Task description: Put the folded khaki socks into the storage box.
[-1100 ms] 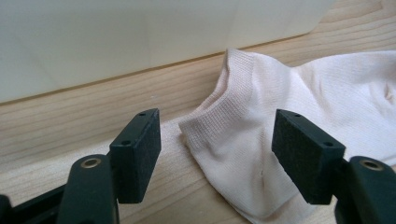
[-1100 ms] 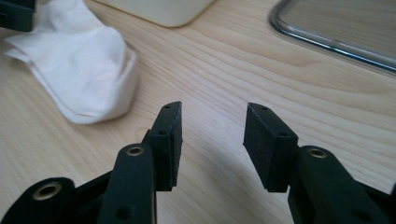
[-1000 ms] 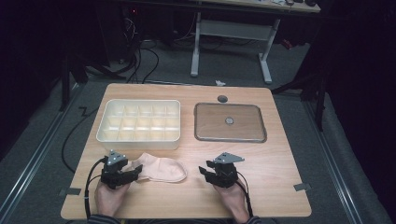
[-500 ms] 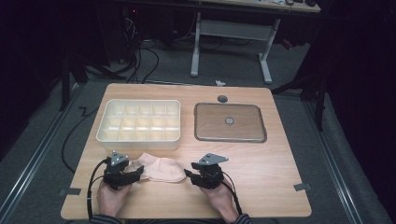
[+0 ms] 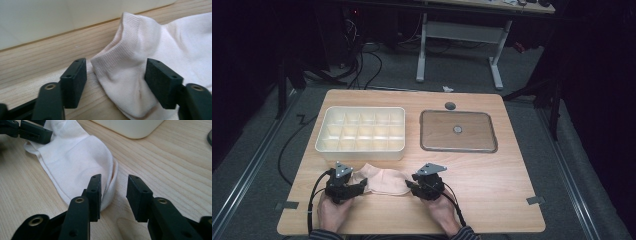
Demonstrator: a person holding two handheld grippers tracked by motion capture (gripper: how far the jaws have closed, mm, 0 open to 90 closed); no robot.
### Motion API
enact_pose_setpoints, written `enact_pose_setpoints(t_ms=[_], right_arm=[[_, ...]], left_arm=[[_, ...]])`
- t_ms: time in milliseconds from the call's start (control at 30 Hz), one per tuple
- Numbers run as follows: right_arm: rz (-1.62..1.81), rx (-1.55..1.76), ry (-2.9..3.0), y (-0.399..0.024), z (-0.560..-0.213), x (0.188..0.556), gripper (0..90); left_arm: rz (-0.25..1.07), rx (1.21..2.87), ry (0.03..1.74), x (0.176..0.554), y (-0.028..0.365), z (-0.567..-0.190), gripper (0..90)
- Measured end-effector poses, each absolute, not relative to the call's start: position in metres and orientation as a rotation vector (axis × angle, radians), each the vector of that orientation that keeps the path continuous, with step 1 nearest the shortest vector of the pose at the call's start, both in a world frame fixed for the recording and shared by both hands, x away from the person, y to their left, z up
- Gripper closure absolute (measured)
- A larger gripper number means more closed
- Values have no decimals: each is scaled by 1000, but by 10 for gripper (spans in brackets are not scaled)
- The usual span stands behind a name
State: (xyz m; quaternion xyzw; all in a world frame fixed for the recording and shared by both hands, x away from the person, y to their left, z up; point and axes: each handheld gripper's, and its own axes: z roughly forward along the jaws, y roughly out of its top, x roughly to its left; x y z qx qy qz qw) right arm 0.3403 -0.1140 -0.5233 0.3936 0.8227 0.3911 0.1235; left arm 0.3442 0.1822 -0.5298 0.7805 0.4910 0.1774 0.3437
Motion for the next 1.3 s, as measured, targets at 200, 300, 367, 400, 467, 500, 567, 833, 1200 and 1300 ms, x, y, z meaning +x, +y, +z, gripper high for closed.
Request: enact_pose_setpoints(t_ms=[200, 300, 367, 400, 467, 500, 567, 833, 1200, 1300], right_arm=[[1119, 1144, 2426, -111, -528, 343, 713], [1114, 1129, 2449, -110, -530, 344, 762], [1117, 1128, 2453, -110, -530, 344, 772], [1121, 1109, 2456, -110, -531, 343, 788], [1119, 1110, 2454, -109, -531, 343, 789], [1112, 1097, 2455, -109, -531, 343, 789], [1100, 1075, 2447, -108, -531, 340, 786], [1131, 1063, 2446, -109, -533, 339, 841], [1090, 1021, 2422, -107, -531, 336, 862], [1100, 1022, 2413, -110, -529, 335, 863]], left_arm=[[461, 2033, 1275, 342, 179, -529, 459], [456, 2036, 1272, 342, 177, -528, 529], [458, 2031, 1275, 342, 177, -528, 534], [456, 2022, 1269, 341, 177, -529, 565], [453, 2019, 1269, 341, 177, -529, 598], [443, 2023, 1262, 341, 177, -528, 598], [432, 2026, 1254, 341, 177, -528, 659], [375, 2017, 1229, 341, 178, -529, 764], [350, 1993, 1222, 343, 178, -528, 784], [341, 1989, 1203, 342, 176, -524, 784]])
